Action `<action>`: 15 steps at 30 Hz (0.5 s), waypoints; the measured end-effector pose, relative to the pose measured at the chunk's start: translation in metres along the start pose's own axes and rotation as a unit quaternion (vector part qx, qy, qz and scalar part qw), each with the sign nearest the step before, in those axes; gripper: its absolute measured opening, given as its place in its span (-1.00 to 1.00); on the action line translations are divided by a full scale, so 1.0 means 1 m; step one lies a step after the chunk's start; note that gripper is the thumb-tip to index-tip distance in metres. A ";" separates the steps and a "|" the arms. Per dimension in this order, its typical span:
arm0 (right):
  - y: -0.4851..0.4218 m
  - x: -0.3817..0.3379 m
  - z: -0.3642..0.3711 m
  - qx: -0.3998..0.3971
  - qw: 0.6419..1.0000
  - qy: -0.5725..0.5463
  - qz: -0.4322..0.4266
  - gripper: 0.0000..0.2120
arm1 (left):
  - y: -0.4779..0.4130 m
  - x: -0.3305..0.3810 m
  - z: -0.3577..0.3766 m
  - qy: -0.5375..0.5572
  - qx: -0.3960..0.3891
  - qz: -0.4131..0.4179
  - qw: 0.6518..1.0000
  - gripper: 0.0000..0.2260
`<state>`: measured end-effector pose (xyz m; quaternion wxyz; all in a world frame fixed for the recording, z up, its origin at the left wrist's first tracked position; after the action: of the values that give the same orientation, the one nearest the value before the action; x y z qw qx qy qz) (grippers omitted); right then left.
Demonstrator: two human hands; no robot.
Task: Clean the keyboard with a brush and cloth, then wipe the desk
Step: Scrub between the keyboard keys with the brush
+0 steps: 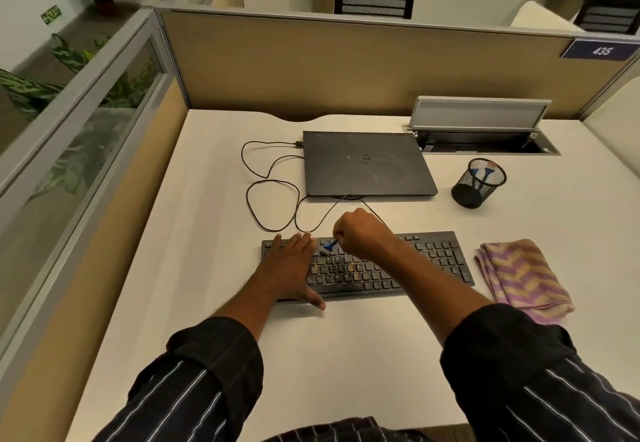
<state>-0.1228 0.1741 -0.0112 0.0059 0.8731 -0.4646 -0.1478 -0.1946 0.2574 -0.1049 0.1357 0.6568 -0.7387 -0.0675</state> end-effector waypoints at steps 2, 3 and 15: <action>0.006 0.014 0.002 0.000 0.999 0.029 0.025 -0.82 | -0.003 0.005 0.001 0.000 -0.005 0.007 1.000 0.25; 0.009 0.023 0.000 0.009 0.998 0.038 0.041 -0.80 | -0.004 0.007 0.000 -0.002 -0.006 0.009 1.000 0.25; 0.009 0.038 -0.005 -0.017 0.999 0.029 0.014 -0.81 | -0.016 0.035 -0.006 -0.014 -0.018 0.013 1.000 0.22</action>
<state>-0.1091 0.1370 -0.0149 0.0363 0.8703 -0.4736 -0.1301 -0.1808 0.2213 -0.0994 0.1379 0.6438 -0.7475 -0.0879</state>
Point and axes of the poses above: each hand's wrist, its own y-axis away from the middle knuckle, its own z-axis out of the palm, x = y × z, the point moved 10 cm from there along -y, towards the middle knuckle, and after that the axes turned 5 degrees about x, right-handed, at the moved point
